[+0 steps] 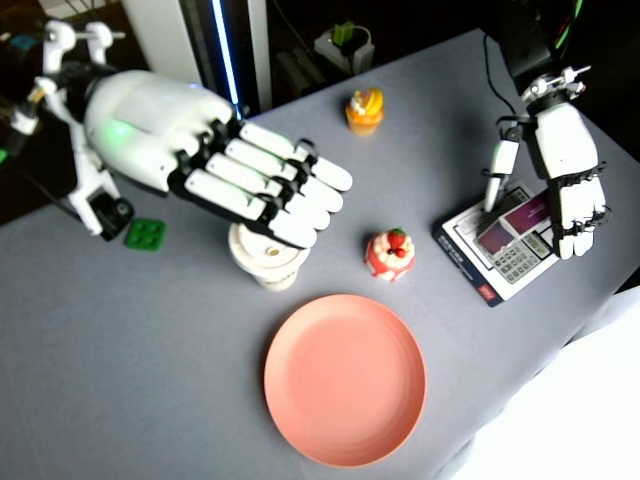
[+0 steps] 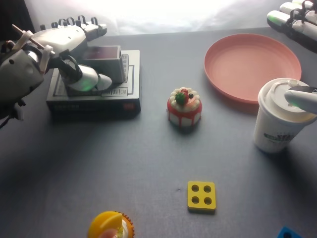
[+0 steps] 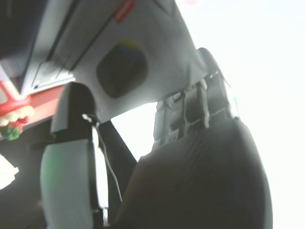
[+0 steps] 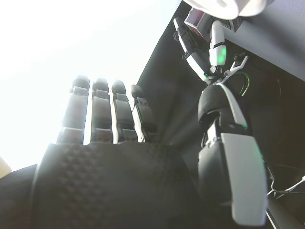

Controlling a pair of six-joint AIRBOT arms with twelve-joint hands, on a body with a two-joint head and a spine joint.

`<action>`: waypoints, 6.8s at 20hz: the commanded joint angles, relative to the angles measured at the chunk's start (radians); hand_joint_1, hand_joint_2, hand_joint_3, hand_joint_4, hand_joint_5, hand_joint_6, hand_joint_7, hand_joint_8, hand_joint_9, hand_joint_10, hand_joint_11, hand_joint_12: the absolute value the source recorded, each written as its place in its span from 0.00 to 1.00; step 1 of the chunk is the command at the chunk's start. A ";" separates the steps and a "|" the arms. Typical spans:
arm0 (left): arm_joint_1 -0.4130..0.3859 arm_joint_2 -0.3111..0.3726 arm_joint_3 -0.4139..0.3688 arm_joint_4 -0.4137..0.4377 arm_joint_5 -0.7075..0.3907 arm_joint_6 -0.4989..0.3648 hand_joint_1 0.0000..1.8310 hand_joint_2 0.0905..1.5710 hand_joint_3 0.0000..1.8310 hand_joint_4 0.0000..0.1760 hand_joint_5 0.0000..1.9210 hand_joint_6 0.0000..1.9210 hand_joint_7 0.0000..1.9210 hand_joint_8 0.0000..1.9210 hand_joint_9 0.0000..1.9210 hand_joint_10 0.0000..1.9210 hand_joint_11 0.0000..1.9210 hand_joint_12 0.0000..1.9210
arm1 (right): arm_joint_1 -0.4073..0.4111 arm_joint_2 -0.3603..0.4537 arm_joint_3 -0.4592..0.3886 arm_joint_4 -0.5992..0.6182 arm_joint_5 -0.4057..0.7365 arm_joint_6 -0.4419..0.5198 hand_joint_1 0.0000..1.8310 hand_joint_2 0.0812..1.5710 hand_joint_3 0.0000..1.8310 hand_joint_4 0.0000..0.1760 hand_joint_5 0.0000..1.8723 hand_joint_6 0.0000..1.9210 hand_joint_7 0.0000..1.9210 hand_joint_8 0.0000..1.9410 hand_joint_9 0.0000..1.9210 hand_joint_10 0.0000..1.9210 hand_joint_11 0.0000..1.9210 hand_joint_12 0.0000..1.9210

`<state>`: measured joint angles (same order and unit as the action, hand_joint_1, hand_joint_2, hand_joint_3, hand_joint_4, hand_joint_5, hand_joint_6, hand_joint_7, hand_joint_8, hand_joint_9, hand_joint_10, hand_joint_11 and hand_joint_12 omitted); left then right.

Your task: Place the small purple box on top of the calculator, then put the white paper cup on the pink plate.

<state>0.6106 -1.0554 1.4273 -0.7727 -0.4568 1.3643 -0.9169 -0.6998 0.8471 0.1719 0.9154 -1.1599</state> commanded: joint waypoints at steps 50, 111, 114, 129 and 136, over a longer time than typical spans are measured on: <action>0.071 0.191 -0.299 0.518 -0.522 -0.257 0.42 0.77 0.00 0.38 0.04 0.00 0.00 0.00 0.00 0.00 0.00 0.00 | 0.008 -0.190 0.219 -0.030 -0.121 0.289 0.63 0.67 0.00 0.00 0.11 0.49 0.17 0.54 0.20 0.89 0.22 1.00; 0.206 0.163 -0.329 0.553 -0.716 -0.361 0.46 0.79 0.00 0.05 0.05 0.00 0.01 0.00 0.03 0.00 0.00 0.30 | 0.366 -0.512 0.673 0.269 -0.517 0.074 0.41 0.59 0.00 0.71 0.00 0.00 0.00 0.00 0.00 0.00 0.00 0.28; 0.213 0.164 -0.331 0.547 -0.721 -0.361 0.46 0.79 0.00 0.10 0.05 0.00 0.01 0.00 0.02 0.00 0.00 0.30 | 0.366 -0.499 0.631 0.262 -0.481 0.068 0.39 0.58 0.00 0.67 0.00 0.00 0.00 0.00 0.00 0.00 0.00 0.01; 0.258 0.183 -0.349 0.512 -0.753 -0.361 0.42 0.79 0.00 0.13 0.03 0.00 0.00 0.00 0.02 0.01 0.00 0.30 | 0.366 -0.292 0.390 0.155 -0.210 0.068 0.33 0.57 0.00 0.85 0.00 0.00 0.00 0.00 0.00 0.00 0.00 0.00; 0.307 0.200 -0.373 0.486 -0.817 -0.361 0.44 0.80 0.00 0.01 0.03 0.00 0.01 0.00 0.02 0.01 0.00 0.27 | 0.300 -0.146 0.203 0.051 0.054 0.074 0.33 0.63 0.02 0.74 0.00 0.00 0.00 0.00 0.00 0.00 0.00 0.00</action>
<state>0.9318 -0.8612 1.0569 -0.3088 -1.1431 1.0016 -0.6346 -0.8436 1.0397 0.2291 0.8299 -1.0924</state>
